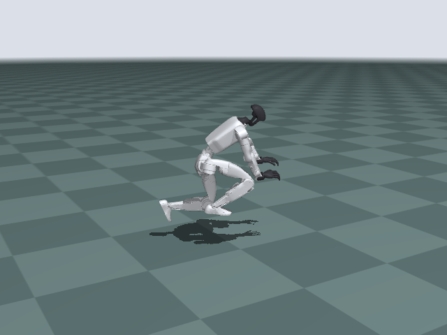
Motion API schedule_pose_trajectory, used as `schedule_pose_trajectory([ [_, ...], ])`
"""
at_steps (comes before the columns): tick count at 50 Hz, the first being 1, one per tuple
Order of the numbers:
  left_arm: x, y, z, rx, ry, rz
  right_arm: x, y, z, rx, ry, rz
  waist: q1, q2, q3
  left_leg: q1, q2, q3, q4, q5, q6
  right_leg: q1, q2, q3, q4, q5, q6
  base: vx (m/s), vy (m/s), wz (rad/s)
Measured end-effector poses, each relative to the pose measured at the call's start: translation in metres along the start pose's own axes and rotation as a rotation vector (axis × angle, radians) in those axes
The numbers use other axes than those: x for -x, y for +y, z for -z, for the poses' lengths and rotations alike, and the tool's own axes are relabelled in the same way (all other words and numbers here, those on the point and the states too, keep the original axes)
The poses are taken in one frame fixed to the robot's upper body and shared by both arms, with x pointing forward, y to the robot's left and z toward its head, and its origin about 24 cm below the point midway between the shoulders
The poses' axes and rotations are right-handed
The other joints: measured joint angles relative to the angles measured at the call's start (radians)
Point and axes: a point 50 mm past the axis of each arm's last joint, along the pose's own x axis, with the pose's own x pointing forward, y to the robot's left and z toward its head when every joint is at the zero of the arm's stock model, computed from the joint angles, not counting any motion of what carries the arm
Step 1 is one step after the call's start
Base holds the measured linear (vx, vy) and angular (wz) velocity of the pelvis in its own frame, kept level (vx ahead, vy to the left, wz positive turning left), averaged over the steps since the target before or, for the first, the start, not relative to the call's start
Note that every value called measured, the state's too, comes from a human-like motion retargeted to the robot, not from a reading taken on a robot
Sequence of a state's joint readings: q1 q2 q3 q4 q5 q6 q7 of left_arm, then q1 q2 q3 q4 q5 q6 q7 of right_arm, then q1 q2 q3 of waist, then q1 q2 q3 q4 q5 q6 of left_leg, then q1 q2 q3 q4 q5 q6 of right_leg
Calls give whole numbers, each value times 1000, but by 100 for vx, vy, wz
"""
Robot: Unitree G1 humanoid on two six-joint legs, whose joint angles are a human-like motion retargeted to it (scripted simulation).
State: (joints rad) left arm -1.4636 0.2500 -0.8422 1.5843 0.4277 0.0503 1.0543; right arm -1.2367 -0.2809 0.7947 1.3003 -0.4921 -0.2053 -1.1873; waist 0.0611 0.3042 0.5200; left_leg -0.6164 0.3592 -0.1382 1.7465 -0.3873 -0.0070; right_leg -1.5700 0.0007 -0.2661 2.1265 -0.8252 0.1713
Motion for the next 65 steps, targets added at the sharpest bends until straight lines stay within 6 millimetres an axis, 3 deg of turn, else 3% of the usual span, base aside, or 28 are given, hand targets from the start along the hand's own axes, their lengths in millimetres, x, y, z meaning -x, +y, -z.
schedule_pose_trajectory([
  [9, 12, -13, -1, -30, -35, 119, -23, -9, 0, -7, -27, -21, 6, -57, 0, -52, -21, -2, -53, 44, 19, 0, -7, 32, -87, 35, -95, -5, -12, 51],
  [21, 8, -19, -2, 27, -48, 314, -69, -38, -2, -70, 19, 45, 2, -143, -2, -183, 19, 29, -17, 71, 98, 45, -56, 66, -227, 53, -247, -21, -19, 88],
  [25, 30, -37, -5, 62, -55, 484, -71, -40, 7, -95, 73, 0, 2, -165, -35, -248, 48, 45, 26, 37, 142, 94, -84, 68, -289, 55, -295, -27, -24, 137],
  [29, 82, -66, -5, 94, -53, 719, -52, -29, 25, -119, 166, -112, 5, -183, -114, -337, 83, 81, 63, -52, 211, 136, -123, 67, -367, 73, -337, -25, -26, 171],
  [33, 164, -92, 5, 112, -13, 999, -10, -12, 51, -137, 307, -260, 3, -200, -207, -414, 101, 129, 55, -123, 263, 198, -172, 57, -478, 111, -372, -21, -28, 206],
  [37, 265, -101, 26, 114, 79, 1282, 60, 8, 78, -130, 479, -459, 1, -219, -299, -411, 106, 214, -35, -166, 267, 304, -209, 36, -635, 180, -390, -15, -28, 228],
  [42, 377, -79, 57, 79, 218, 1583, 167, 16, 100, -106, 702, -715, -10, -236, -397, -285, 102, 384, -225, -195, 269, 484, -214, 31, -891, 296, -363, -15, -15, 254],
  [46, 441, -50, 79, 44, 320, 1765, 249, 6, 108, -93, 892, -892, -16, -247, -464, -134, 69, 524, -412, -206, 269, 641, -201, 45, -1105, 370, -332, -20, 2, 251],
  [50, 482, -23, 96, 19, 405, 1901, 317, -16, 110, -91, 1080, -1042, -21, -264, -519, 11, -5, 633, -636, -205, 262, 768, -207, 71, -1281, 417, -312, -23, 14, 217],
  [55, 512, 3, 110, 18, 521, 2011, 379, -47, 110, -117, 1312, -1188, -29, -292, -562, 144, -130, 666, -943, -179, 217, 878, -216, 123, -1418, 444, -298, -19, 13, 163],
  [60, 527, 18, 119, 26, 617, 2070, 418, -71, 106, -169, 1478, -1303, -34, -323, -580, 228, -255, 616, -1232, -84, 183, 954, -217, 200, -1486, 438, -292, -12, 6, 115],
  [65, 537, 30, 126, 34, 698, 2108, 444, -88, 96, -220, 1567, -1407, -32, -350, -598, 273, -317, 553, -1409, 5, 176, 1006, -206, 259, -1507, 418, -283, -7, -4, 82],
])
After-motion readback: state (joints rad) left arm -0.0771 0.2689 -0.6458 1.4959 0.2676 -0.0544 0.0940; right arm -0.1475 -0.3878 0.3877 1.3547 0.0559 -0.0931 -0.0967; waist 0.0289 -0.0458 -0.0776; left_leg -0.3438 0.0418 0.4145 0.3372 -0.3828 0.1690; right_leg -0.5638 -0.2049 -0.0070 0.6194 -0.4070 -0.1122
